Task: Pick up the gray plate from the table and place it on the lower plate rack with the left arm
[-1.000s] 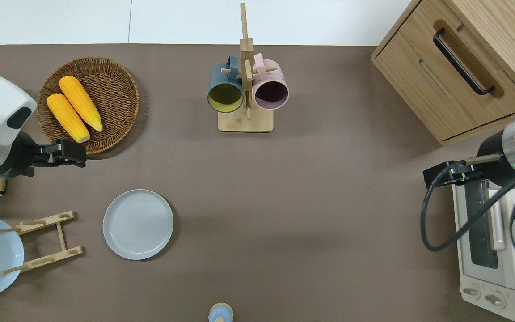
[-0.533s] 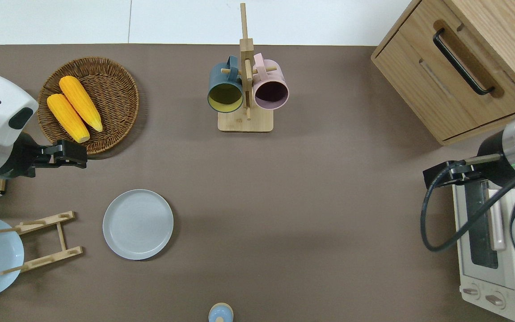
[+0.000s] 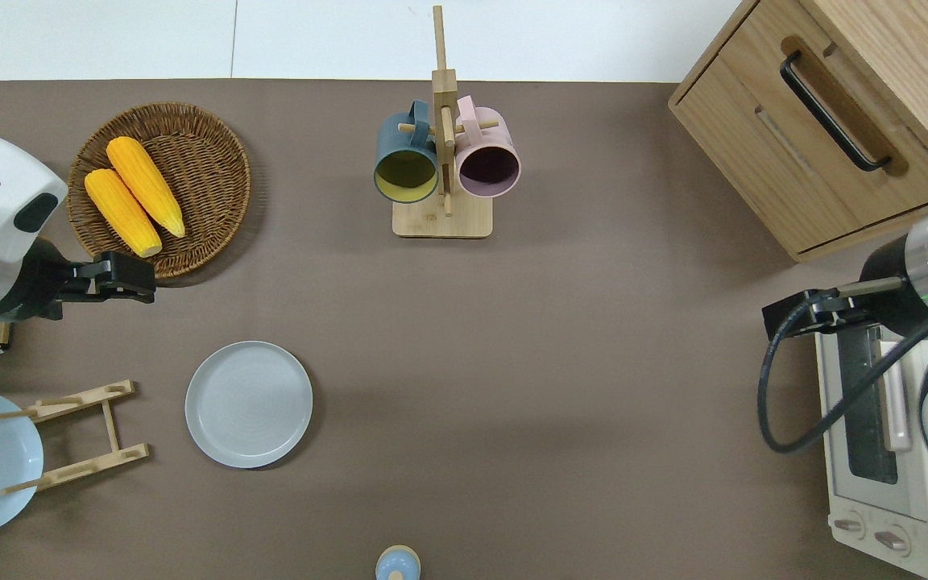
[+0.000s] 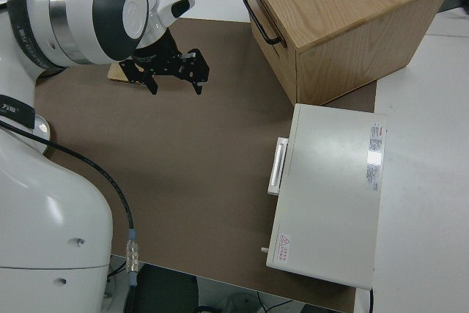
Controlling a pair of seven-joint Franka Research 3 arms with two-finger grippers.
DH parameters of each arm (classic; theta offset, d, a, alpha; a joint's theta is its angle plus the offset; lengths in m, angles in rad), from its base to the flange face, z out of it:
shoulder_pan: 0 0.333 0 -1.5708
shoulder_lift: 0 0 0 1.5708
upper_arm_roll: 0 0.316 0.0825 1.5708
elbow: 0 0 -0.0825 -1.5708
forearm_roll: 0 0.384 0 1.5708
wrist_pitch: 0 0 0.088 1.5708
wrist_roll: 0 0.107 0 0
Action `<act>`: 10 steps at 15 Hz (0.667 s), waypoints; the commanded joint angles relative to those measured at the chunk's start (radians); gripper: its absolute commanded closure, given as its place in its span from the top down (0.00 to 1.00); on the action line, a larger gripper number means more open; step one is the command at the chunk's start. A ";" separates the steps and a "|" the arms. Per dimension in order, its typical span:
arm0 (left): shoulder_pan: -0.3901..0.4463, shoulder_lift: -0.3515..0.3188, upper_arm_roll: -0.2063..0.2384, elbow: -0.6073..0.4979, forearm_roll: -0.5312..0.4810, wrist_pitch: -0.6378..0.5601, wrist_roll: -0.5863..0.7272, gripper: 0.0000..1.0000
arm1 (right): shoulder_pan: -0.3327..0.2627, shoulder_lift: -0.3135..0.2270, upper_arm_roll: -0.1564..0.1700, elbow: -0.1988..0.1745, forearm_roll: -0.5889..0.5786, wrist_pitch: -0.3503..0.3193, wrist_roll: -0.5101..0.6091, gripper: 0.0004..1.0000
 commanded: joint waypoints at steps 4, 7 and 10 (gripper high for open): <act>-0.004 -0.012 0.000 -0.047 -0.006 0.011 0.000 1.00 | -0.023 -0.002 0.021 0.006 -0.006 -0.011 0.012 0.98; 0.002 -0.028 0.001 -0.068 -0.005 0.017 0.001 1.00 | -0.023 -0.002 0.021 0.007 -0.006 -0.011 0.012 0.98; 0.004 -0.094 0.004 -0.209 0.000 0.132 0.004 1.00 | -0.023 -0.002 0.021 0.007 -0.006 -0.011 0.012 0.98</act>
